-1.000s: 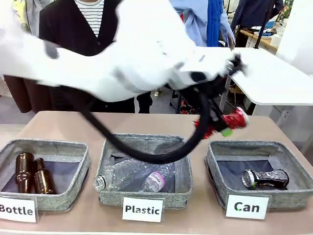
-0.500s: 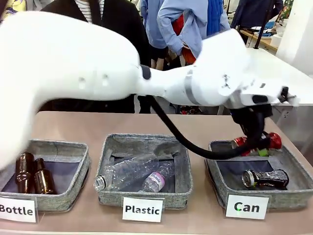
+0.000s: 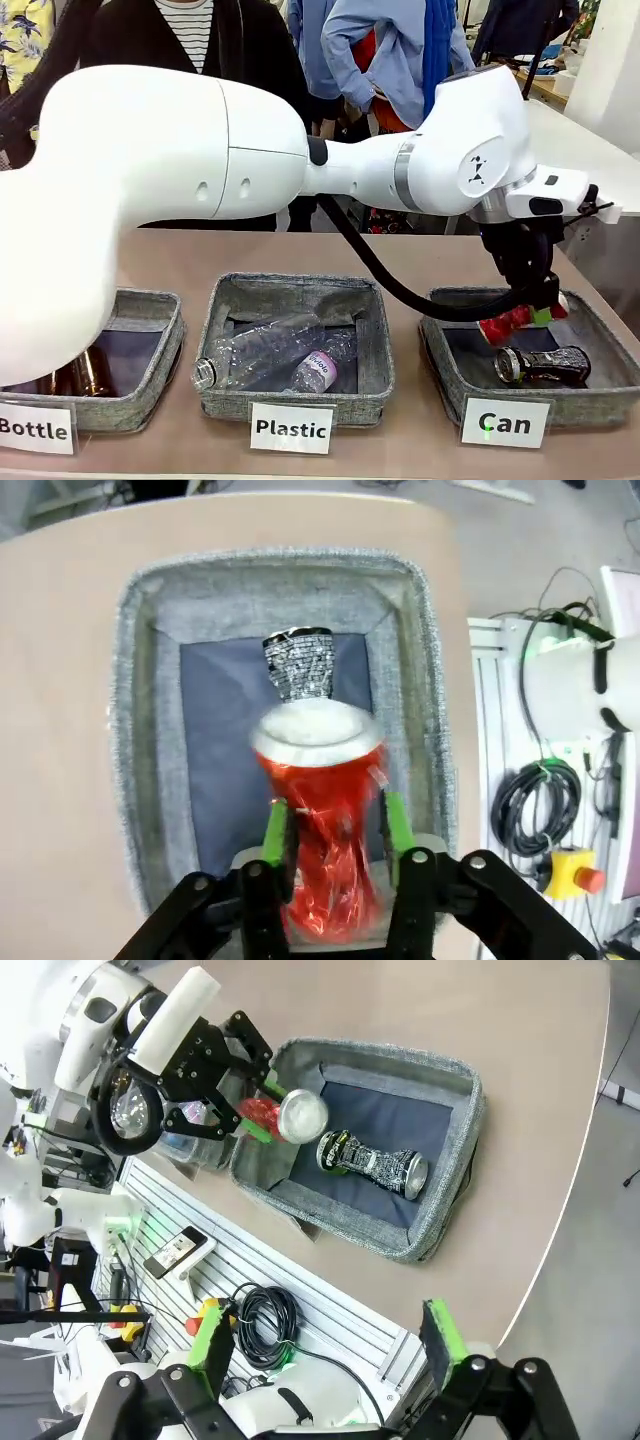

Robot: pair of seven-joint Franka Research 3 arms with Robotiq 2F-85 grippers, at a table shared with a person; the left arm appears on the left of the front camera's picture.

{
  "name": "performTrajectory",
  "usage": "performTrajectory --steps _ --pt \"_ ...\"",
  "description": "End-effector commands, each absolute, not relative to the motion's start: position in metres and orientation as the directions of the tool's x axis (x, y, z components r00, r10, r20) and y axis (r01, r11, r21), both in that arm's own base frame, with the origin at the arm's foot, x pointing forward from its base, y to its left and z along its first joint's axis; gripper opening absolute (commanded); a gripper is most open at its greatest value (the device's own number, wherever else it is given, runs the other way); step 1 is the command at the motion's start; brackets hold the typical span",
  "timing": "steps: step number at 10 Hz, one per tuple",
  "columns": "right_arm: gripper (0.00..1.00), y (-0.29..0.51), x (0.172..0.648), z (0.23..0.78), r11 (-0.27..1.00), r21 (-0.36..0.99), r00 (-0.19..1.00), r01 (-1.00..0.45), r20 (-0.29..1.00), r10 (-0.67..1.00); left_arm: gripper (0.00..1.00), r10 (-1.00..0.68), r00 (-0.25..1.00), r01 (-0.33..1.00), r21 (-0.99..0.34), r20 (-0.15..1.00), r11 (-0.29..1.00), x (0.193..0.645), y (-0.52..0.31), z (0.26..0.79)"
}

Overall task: Sort the can waste into the basket.
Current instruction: Pick up the can waste from the table and place it in the right Fabric basket.

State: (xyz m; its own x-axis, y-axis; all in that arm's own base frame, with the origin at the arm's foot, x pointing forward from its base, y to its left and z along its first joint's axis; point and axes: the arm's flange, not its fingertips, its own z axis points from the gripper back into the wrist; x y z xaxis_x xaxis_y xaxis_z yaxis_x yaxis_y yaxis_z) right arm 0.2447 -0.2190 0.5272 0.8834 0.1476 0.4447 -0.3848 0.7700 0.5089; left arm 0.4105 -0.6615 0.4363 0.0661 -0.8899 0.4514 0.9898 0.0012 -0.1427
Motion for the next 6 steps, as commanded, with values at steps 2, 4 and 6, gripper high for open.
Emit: performTrajectory --steps 2,4,6 --pt "1.00 -0.220 0.246 0.532 0.780 0.508 0.895 -0.364 0.424 0.141 1.00 -0.893 0.056 0.992 -0.129 0.446 -0.002 0.412 -0.665 0.443" --pt "1.00 -0.220 0.246 0.532 0.780 0.508 0.895 -0.364 0.424 0.141 1.00 -0.892 0.054 0.991 -0.131 0.448 -0.006 0.413 -0.661 0.445" --pt "1.00 -0.220 0.246 0.532 0.780 0.508 0.895 -0.364 0.424 0.141 1.00 -0.883 0.057 0.992 -0.128 0.465 -0.003 0.409 -0.653 0.451"
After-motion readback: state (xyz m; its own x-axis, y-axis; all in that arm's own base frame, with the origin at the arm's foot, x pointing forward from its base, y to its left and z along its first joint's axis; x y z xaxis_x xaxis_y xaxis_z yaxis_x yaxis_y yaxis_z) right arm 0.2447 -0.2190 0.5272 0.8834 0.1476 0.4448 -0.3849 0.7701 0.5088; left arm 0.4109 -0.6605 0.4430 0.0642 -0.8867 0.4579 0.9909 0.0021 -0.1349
